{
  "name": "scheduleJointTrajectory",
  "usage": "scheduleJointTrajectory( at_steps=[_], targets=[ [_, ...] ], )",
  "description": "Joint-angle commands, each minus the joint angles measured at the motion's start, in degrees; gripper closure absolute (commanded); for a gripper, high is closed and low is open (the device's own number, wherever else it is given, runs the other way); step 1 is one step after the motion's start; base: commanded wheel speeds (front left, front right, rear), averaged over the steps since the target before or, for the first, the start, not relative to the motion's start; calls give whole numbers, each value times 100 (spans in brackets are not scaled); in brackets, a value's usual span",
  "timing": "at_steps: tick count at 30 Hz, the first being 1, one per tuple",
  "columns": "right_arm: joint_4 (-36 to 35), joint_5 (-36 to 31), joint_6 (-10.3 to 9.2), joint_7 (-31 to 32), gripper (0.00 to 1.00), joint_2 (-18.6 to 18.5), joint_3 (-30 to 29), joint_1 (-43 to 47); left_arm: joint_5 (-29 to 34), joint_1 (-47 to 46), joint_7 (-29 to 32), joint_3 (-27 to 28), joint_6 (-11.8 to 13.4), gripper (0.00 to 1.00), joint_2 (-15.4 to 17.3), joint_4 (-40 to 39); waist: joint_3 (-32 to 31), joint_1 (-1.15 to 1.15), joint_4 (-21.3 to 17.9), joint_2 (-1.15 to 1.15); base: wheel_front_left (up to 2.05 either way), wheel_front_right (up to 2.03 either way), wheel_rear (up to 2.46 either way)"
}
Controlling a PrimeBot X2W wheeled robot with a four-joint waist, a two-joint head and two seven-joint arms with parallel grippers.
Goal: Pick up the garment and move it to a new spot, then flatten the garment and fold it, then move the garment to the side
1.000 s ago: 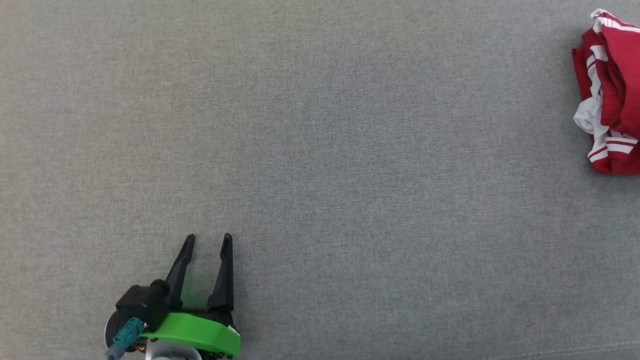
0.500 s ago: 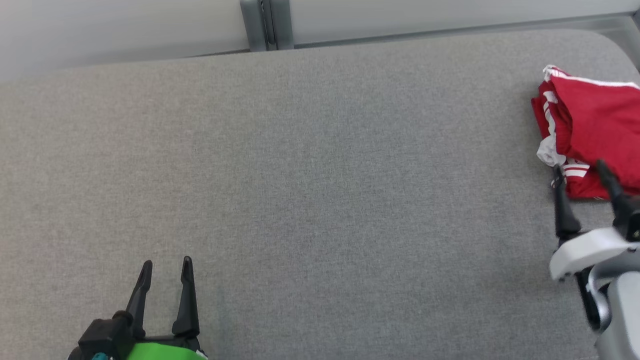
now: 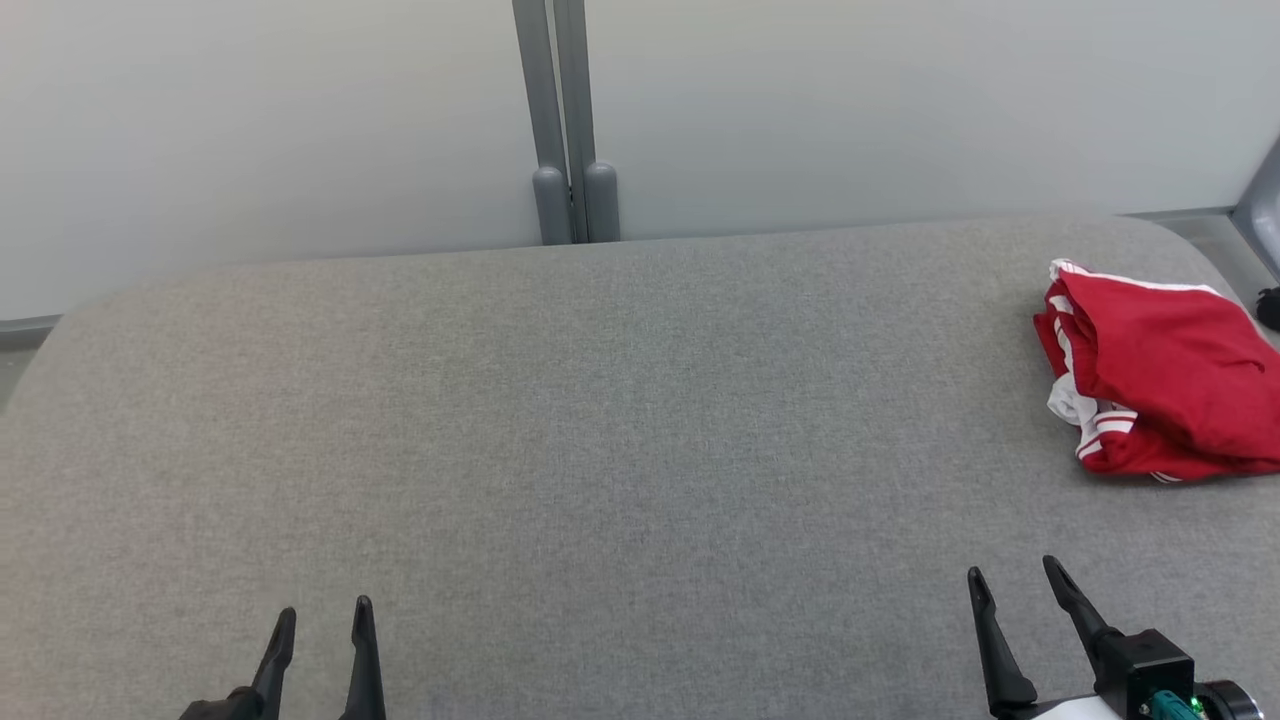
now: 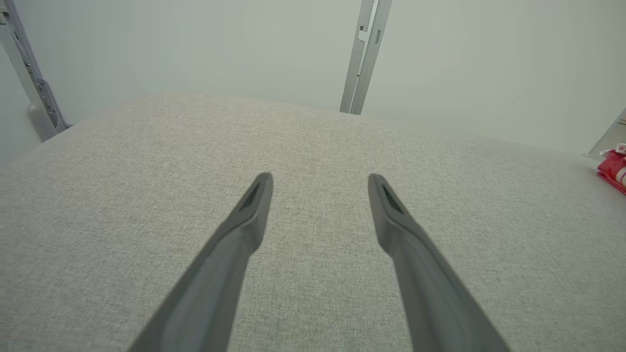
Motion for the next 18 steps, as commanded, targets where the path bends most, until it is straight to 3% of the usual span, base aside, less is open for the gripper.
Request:
scheduleJointTrajectory(
  at_steps=[1,14,15,18],
  targets=[
    [-50,-63,-8,-20,0,9,-55,103,10,-4,-15,-35,-22,0,25,60,-178,0,116,0,0,0,0],
    [-155,-98,-8,-20,0,35,-530,-12,-145,-278,-15,-522,-122,0,25,422,-204,0,12,0,0,0,0],
    [-152,-72,0,-2,100,40,-532,29,-114,-226,0,-528,-99,100,0,438,-206,0,14,0,0,0,0],
    [-5,-48,0,11,100,79,-534,58,-130,-149,23,-563,-98,100,-25,554,-205,0,12,0,0,0,0]
  ],
)
